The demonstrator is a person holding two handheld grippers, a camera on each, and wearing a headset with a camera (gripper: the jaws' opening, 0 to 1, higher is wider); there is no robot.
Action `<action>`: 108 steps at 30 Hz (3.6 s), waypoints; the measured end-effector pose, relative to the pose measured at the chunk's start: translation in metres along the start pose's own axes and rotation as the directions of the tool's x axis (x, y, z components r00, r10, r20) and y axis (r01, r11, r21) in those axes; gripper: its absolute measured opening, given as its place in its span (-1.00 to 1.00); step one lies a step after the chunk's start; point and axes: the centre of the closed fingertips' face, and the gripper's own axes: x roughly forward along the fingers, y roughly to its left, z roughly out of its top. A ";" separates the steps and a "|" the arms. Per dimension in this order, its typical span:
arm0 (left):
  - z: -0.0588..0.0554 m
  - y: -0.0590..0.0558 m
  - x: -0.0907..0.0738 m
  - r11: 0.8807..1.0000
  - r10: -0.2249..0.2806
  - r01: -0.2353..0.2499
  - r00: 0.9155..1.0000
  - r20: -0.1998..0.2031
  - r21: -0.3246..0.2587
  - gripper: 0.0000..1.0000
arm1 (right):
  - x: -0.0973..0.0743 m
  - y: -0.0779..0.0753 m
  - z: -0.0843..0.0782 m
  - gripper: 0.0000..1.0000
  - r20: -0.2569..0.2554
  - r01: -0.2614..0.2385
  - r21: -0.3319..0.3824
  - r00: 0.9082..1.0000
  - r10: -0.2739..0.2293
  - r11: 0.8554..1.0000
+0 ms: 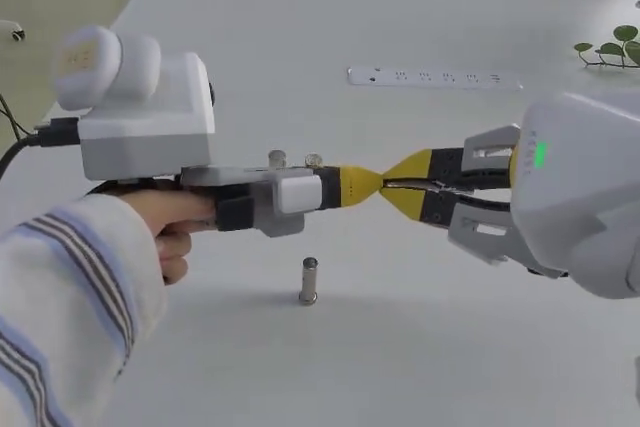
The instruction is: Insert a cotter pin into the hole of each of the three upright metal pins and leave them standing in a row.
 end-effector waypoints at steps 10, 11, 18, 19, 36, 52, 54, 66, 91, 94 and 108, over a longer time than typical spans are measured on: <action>-0.011 0.002 0.000 1.000 0.004 -0.003 0.999 -0.038 0.017 -1.00 | 0.005 0.009 -0.005 -1.00 -0.010 -0.041 0.033 0.999 0.042 0.999; -0.012 0.002 0.000 1.000 0.002 -0.001 0.999 -0.043 0.014 -1.00 | 0.005 0.010 -0.007 -1.00 -0.015 -0.042 0.038 0.999 0.043 0.998; -0.006 0.007 -0.003 1.000 0.017 -0.017 1.000 -0.019 0.023 -1.00 | 0.002 0.002 -0.013 -0.74 -0.010 -0.015 0.097 1.000 0.017 0.995; -0.005 0.007 -0.004 0.999 0.016 -0.015 1.000 -0.015 0.035 -1.00 | 0.002 0.002 -0.014 -0.71 -0.010 -0.014 0.103 1.000 0.015 0.995; 0.006 0.011 -0.019 0.965 0.039 -0.044 0.999 0.024 0.259 -1.00 | 0.001 0.019 -0.034 -0.30 0.087 -0.208 0.518 0.978 0.191 0.829; -0.004 -0.001 -0.021 0.892 -0.011 0.023 1.000 -0.029 0.452 -1.00 | -0.008 0.033 -0.027 -0.37 0.158 -0.330 0.570 0.943 0.294 0.752; -0.006 -0.002 -0.021 0.885 -0.020 0.033 0.999 -0.034 0.464 -1.00 | -0.009 0.032 -0.023 -0.38 0.181 -0.344 0.582 0.938 0.295 0.737; -0.003 -0.011 -0.025 0.847 -0.069 0.069 0.997 -0.020 0.526 -1.00 | -0.015 0.027 -0.010 -0.41 0.232 -0.389 0.584 0.921 0.313 0.712; 0.001 -0.020 -0.035 0.763 -0.114 0.103 0.993 -0.024 0.638 -1.00 | -0.008 0.029 0.013 -0.68 0.277 -0.457 0.544 0.889 0.364 0.703; -0.002 -0.019 -0.036 0.760 -0.111 0.108 0.993 -0.036 0.641 -1.00 | -0.006 0.030 0.015 -0.70 0.273 -0.460 0.533 0.888 0.370 0.711; -0.012 -0.029 -0.031 0.742 -0.139 0.154 0.987 -0.075 0.652 -1.00 | -0.007 0.027 0.027 -0.96 0.347 -0.501 0.538 0.864 0.364 0.677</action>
